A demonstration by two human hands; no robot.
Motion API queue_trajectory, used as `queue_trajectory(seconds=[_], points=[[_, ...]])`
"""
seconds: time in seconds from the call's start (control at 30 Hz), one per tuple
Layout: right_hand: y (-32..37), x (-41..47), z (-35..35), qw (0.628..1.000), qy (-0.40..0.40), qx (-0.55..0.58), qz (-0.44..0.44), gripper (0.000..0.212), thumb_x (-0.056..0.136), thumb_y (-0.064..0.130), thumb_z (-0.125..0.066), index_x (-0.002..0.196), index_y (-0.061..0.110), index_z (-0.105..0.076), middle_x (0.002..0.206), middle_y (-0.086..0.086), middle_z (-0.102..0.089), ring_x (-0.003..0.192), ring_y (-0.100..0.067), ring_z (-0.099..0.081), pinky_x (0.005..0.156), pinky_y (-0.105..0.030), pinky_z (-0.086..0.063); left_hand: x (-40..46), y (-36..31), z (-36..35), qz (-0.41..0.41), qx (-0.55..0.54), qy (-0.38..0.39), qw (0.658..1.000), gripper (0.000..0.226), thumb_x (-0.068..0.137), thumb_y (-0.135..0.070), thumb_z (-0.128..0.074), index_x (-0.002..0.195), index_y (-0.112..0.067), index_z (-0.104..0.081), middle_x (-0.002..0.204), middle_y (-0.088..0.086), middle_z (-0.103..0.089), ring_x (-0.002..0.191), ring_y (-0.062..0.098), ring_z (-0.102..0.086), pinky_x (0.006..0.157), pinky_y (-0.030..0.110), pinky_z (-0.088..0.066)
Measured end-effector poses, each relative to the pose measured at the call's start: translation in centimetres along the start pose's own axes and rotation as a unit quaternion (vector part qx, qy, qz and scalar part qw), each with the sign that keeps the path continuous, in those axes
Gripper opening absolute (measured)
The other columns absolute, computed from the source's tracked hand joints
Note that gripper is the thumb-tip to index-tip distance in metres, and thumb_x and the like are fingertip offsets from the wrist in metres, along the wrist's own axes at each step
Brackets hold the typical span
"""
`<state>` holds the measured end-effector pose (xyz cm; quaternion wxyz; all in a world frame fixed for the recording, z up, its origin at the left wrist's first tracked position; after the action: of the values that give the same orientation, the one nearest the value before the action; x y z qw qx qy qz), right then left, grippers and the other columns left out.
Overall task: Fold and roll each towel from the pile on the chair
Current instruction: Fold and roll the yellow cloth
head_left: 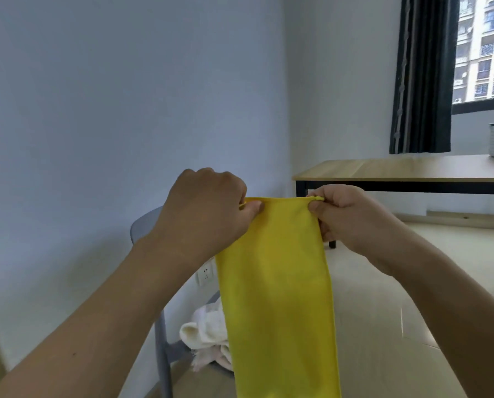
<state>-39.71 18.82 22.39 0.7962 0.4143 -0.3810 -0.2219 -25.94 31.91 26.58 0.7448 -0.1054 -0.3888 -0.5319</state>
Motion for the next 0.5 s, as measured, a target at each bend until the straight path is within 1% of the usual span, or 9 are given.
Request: queue_trajectory(seconds=[0.03, 0.1, 0.17, 0.2, 0.27, 0.3, 0.37, 0.43, 0.5], points=[[-0.3, 0.2, -0.2, 1.000, 0.014, -0.003, -0.012, 0.028, 0.099, 0.013, -0.044, 0.078, 0.016, -0.061, 0.068, -0.002, -0.059, 0.065, -0.017, -0.059, 0.069, -0.037, -0.055, -0.2, 0.3, -0.6, 0.005, -0.032, 0.011, 0.999, 0.044, 0.092, -0.054, -0.045, 0.067, -0.018, -0.052, 0.065, -0.002, -0.048, 0.074, 0.019, -0.049, 0.067, 0.030, -0.030], [-1.1, 0.9, -0.5, 0.999, 0.017, -0.029, -0.029, 0.029, 0.100, 0.014, -0.041, 0.077, 0.014, -0.059, 0.066, -0.003, -0.052, 0.062, -0.017, -0.053, 0.063, -0.034, -0.048, -0.4, 1.3, -2.1, 0.009, -0.138, 0.070, 0.988, 0.035, 0.089, -0.047, -0.054, 0.075, -0.015, -0.060, 0.071, 0.001, -0.058, 0.073, 0.017, -0.053, 0.062, 0.031, -0.036], [-2.2, 2.1, -0.8, 0.997, -0.003, -0.063, -0.044, 0.030, 0.100, 0.015, -0.039, 0.076, 0.015, -0.057, 0.068, -0.004, -0.049, 0.063, -0.018, -0.050, 0.063, -0.034, -0.046, -0.5, 2.3, -3.8, 0.015, -0.256, 0.130, 0.958, 0.019, 0.087, -0.034, -0.062, 0.084, -0.015, -0.064, 0.072, -0.001, -0.059, 0.065, 0.010, -0.051, 0.058, 0.026, -0.038], [-2.8, 2.7, -1.0, 0.996, -0.013, -0.074, -0.051, 0.030, 0.100, 0.015, -0.038, 0.077, 0.016, -0.056, 0.069, -0.004, -0.048, 0.063, -0.018, -0.050, 0.062, -0.034, -0.046, -0.4, 2.9, -4.9, 0.026, -0.297, 0.140, 0.944, 0.012, 0.086, -0.028, -0.064, 0.085, -0.016, -0.063, 0.069, -0.003, -0.056, 0.060, 0.007, -0.047, 0.054, 0.023, -0.035], [-3.8, 4.2, -1.5, 0.994, -0.038, -0.081, -0.056, 0.026, 0.101, 0.016, -0.038, 0.085, 0.013, -0.058, 0.075, -0.008, -0.052, 0.069, -0.021, -0.054, 0.067, -0.037, -0.051, 0.1, 3.8, -7.2, 0.063, -0.347, 0.109, 0.929, 0.005, 0.085, -0.020, -0.066, 0.085, -0.019, -0.061, 0.067, -0.008, -0.051, 0.056, 0.004, -0.043, 0.054, 0.019, -0.032], [-4.1, 5.0, -1.8, 0.994, -0.056, -0.070, -0.055, 0.024, 0.100, 0.017, -0.038, 0.092, 0.013, -0.060, 0.082, -0.009, -0.057, 0.076, -0.024, -0.058, 0.076, -0.042, -0.055, 0.5, 4.1, -8.1, 0.083, -0.366, 0.077, 0.924, 0.007, 0.086, -0.018, -0.066, 0.087, -0.020, -0.059, 0.069, -0.011, -0.051, 0.058, 0.004, -0.045, 0.054, 0.017, -0.033], [-4.2, 6.8, -2.2, 0.994, -0.100, -0.018, -0.040, 0.021, 0.099, 0.018, -0.041, 0.098, 0.017, -0.062, 0.096, -0.010, -0.064, 0.090, -0.028, -0.063, 0.087, -0.049, -0.054, 1.6, 4.5, -9.1, 0.109, -0.401, 0.008, 0.909, 0.015, 0.088, -0.014, -0.065, 0.096, -0.022, -0.056, 0.078, -0.013, -0.053, 0.066, 0.003, -0.050, 0.057, 0.013, -0.037], [-3.5, 8.2, -2.4, 0.990, -0.137, 0.045, -0.014, 0.018, 0.097, 0.019, -0.044, 0.094, 0.024, -0.061, 0.095, -0.008, -0.065, 0.089, -0.028, -0.063, 0.087, -0.053, -0.053, 2.7, 5.0, -9.2, 0.122, -0.418, -0.052, 0.899, 0.024, 0.088, -0.012, -0.065, 0.108, -0.021, -0.055, 0.082, -0.012, -0.051, 0.070, 0.003, -0.051, 0.060, 0.006, -0.040], [-2.7, 8.9, -2.5, 0.983, -0.158, 0.094, 0.013, 0.019, 0.097, 0.017, -0.045, 0.088, 0.027, -0.060, 0.086, -0.004, -0.062, 0.080, -0.025, -0.058, 0.083, -0.053, -0.052, 3.3, 5.3, -8.5, 0.117, -0.398, -0.093, 0.905, 0.018, 0.087, -0.011, -0.065, 0.105, -0.014, -0.062, 0.077, -0.014, -0.054, 0.067, 0.000, -0.051, 0.059, 0.003, -0.039]])
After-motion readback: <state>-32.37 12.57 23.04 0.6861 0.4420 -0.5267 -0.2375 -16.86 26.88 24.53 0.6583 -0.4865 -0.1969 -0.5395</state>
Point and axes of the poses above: each hand's wrist, its own x-axis towards the middle knuckle, its own z-axis out of the back of the hand, y = z × x, the point moved 1 cm from there along x, towards the middle knuckle
